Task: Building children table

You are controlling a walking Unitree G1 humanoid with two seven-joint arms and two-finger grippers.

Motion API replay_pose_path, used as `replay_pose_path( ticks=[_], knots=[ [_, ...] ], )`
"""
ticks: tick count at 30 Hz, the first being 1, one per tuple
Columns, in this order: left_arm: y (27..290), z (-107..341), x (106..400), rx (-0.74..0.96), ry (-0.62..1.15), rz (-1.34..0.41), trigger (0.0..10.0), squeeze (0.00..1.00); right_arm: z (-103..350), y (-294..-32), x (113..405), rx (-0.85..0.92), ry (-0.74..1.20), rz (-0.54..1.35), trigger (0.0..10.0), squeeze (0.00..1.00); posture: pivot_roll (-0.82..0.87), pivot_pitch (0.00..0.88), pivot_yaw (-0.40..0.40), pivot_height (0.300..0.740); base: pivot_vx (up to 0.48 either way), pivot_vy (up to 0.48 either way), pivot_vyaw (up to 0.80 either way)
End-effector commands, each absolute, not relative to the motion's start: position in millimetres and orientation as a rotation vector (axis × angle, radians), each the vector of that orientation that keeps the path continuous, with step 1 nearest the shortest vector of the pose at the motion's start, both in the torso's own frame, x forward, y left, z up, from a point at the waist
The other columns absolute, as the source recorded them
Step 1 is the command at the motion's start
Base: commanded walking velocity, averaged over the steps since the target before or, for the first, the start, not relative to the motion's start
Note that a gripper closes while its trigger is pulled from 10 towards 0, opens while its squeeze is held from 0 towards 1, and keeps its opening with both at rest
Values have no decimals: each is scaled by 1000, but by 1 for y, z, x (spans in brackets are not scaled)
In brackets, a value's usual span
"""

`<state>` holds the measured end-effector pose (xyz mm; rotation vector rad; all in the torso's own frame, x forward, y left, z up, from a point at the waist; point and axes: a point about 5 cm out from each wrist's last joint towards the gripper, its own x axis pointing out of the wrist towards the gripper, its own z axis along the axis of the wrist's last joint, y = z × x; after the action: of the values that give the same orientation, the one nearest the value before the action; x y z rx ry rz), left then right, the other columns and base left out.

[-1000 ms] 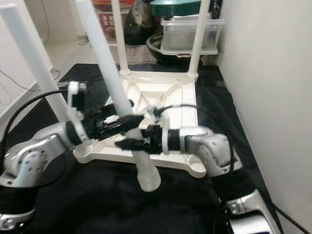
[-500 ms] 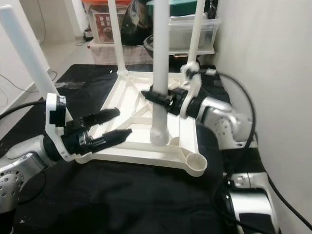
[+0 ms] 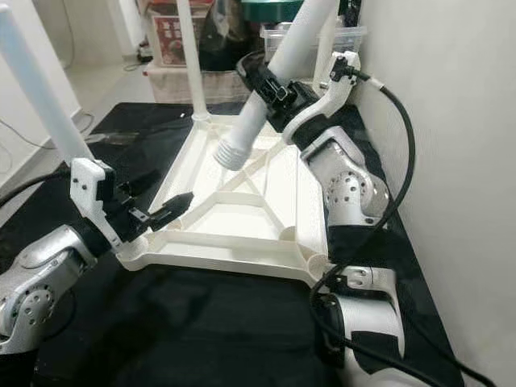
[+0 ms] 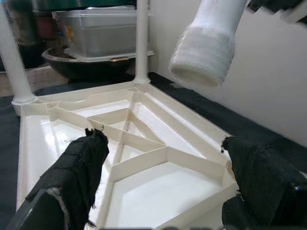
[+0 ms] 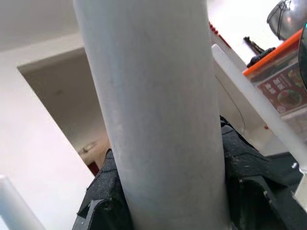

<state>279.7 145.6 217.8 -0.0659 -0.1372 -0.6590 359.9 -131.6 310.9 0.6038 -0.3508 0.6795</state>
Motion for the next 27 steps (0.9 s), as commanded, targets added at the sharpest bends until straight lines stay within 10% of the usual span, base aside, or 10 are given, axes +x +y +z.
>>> replay_pose_path(
  ticks=[1, 27],
  knots=[
    [145, 212, 282, -41, -125, -643, 10000, 0, 307, -119, 354, 640, -350, 712, 0, 0, -57, 0, 2, 740, 0, 0, 0],
    [121, 203, 297, -12, -141, -690, 10000, 0, 278, -52, 304, 536, -281, 996, 0, 0, -67, 0, 1, 740, 0, 0, 0]
  ],
)
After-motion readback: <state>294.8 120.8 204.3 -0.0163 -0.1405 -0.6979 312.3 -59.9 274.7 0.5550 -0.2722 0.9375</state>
